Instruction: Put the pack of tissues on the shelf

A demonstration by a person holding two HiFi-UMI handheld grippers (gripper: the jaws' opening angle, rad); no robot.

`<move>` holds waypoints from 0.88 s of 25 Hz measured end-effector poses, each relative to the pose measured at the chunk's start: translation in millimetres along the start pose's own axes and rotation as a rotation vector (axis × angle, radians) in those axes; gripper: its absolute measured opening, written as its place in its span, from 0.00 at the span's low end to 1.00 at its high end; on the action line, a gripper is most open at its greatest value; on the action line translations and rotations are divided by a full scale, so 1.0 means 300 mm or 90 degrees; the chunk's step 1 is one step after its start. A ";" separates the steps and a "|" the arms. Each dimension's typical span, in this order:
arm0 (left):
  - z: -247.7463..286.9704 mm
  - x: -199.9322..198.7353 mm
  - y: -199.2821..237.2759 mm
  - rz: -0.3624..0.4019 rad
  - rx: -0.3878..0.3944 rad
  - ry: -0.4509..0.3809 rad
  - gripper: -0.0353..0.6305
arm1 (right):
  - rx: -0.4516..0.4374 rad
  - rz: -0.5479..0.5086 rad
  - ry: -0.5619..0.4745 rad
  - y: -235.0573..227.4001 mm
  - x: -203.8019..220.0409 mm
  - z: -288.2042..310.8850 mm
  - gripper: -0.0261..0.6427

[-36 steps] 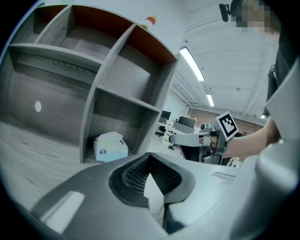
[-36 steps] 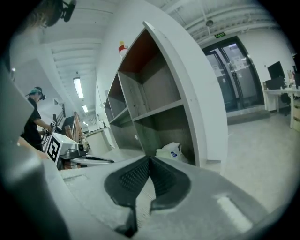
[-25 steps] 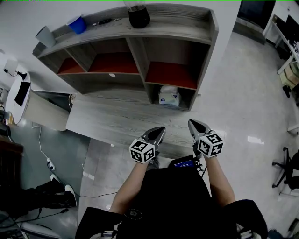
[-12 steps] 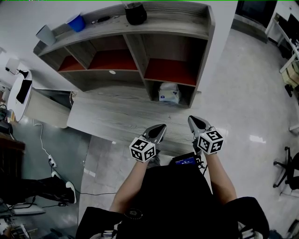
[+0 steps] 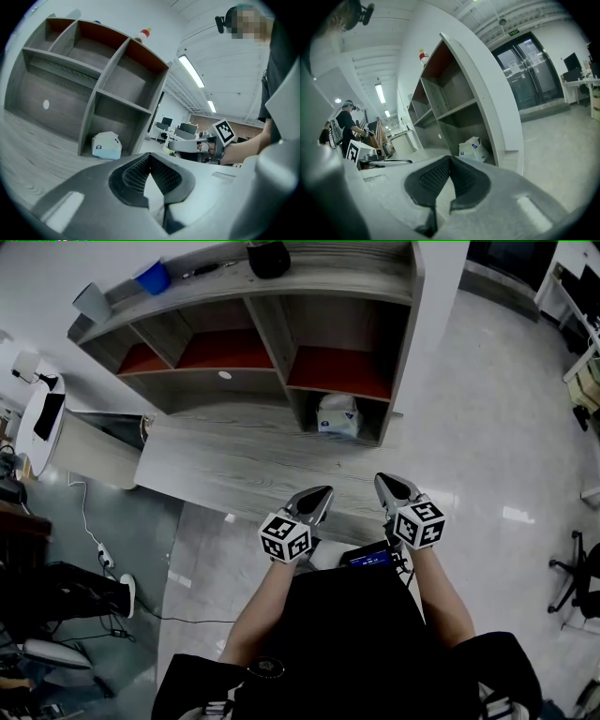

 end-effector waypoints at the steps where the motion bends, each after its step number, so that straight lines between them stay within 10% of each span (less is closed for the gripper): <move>1: -0.007 0.000 -0.001 0.001 0.001 0.000 0.06 | 0.001 0.001 -0.001 0.006 0.002 -0.002 0.04; 22: -0.393 0.115 -0.136 0.000 0.062 -0.031 0.06 | 0.010 0.022 0.018 0.374 0.136 -0.148 0.04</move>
Point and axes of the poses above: the fingertips, and each gripper's own axes: z forward along the fingers, y to its left, x out of its underside, the point moved 3 cm from there along -z, backward along the fingers, and after that the axes turned 10 degrees about -z, right-handed, at the moved point
